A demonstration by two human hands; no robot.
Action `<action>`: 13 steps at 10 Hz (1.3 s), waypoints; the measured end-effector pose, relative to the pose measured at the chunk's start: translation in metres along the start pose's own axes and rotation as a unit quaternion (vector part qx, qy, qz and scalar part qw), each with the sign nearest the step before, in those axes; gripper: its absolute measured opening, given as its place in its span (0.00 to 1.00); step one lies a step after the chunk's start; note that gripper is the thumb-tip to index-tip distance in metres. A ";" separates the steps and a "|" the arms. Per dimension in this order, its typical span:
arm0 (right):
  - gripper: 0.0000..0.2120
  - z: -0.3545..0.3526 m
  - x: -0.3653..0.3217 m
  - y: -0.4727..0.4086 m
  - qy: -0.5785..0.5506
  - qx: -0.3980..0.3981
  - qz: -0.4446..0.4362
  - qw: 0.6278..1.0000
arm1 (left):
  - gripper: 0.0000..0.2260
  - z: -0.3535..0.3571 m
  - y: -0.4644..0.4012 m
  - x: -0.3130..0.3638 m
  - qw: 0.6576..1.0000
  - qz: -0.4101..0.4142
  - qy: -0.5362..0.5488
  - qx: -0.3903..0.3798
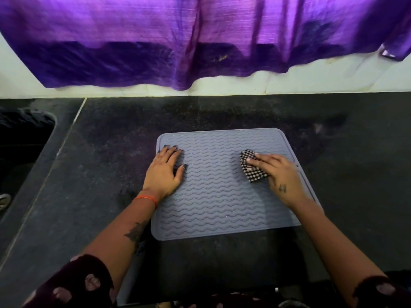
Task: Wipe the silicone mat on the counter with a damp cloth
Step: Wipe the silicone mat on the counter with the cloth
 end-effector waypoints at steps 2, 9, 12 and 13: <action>0.32 0.017 0.004 -0.009 0.009 -0.040 -0.033 0.999 | 0.33 0.000 -0.002 -0.003 1.000 -0.008 0.002 0.005; 0.35 0.040 0.023 -0.072 0.036 -0.025 0.009 0.999 | 0.30 -0.001 -0.003 -0.007 1.000 -0.007 0.020 0.023; 0.36 0.029 0.045 -0.086 0.040 0.001 0.029 0.999 | 0.30 0.000 -0.003 -0.007 1.000 -0.007 0.018 0.020; 0.37 0.040 0.050 -0.091 0.049 -0.054 0.041 0.996 | 0.30 0.000 -0.004 -0.008 1.000 -0.008 0.018 0.020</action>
Point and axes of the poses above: each hand's wrist, its own y-axis away from the middle knuckle, its own z-axis out of the palm, x = y × z, the point moved 7 cm from there along -y, towards the middle knuckle, and after that the axes turned 9 degrees about y, right-handed, at the moved point
